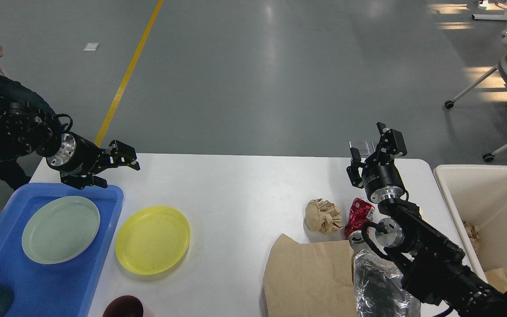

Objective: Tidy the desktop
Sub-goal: 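Lower the left gripper toward the pink mug nearest the robot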

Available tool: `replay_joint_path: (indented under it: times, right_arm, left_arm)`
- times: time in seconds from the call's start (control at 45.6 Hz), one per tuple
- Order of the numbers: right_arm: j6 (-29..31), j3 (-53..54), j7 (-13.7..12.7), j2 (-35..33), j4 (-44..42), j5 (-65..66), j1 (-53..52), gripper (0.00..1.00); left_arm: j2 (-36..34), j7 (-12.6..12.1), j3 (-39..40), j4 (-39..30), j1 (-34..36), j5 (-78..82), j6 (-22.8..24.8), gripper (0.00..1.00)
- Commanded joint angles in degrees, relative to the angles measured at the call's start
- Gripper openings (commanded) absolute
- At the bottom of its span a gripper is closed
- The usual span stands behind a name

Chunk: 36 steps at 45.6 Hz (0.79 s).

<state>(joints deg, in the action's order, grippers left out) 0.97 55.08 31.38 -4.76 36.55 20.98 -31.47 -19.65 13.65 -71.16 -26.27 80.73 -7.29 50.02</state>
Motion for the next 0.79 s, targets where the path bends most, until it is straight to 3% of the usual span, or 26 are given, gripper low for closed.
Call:
replay_joint_path:
  times: [0.0,0.241,0.57,0.768]
  right_arm:
    - [0.00,0.03,0.00,0.02,0.01,0.02,0.00,1.00]
    - [0.00,0.03,0.00,0.02,0.01,0.02,0.00,1.00]
    - [0.00,0.03,0.00,0.02,-0.07,0.02,0.00,1.00]
    - [0.00,0.03,0.00,0.02,-0.07,0.02,0.00,1.00]
  left_arm:
    - [1.80,-0.12,-6.43,-5.36,6.09,0.43,4.98,0.97]
    - [6.37,-0.12,-18.57,-18.11,17.08,0.96,4.98,0.96]
    - [11.38,-0.29,-20.94,-27.24,18.32,9.39,4.83,0.96]
    - [11.83,-0.38,-21.91,-38.67,20.95,12.04,-9.49,0.94]
